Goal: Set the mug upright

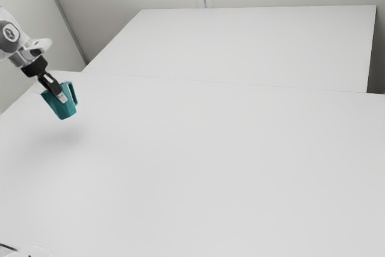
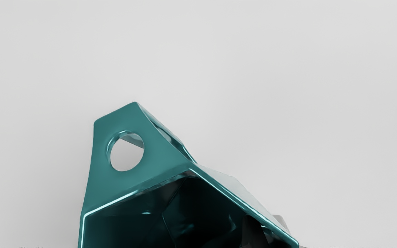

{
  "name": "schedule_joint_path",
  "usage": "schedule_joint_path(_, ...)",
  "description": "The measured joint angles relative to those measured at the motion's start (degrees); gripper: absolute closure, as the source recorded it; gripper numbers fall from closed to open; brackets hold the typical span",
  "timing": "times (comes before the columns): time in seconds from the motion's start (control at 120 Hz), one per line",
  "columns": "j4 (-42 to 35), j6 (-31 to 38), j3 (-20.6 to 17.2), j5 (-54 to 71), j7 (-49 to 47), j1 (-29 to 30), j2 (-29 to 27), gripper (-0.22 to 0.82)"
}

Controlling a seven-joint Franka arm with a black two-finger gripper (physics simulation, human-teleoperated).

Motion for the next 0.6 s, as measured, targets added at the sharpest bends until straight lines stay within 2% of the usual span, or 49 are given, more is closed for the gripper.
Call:
schedule_joint_path(0.092,-4.55,3.47,8.88,0.89,-2.95,-11.02,-3.66,0.79)
schedule_joint_path(0.175,-8.33,6.29,12.74,1.62,-5.90,-17.70,-6.23,0.79)
schedule_joint_path(0.442,-17.78,13.69,13.91,3.92,-16.27,-28.97,-10.50,0.79)
schedule_joint_path(0.6,-20.38,17.01,14.03,7.95,-22.40,-34.80,-11.46,0.79)
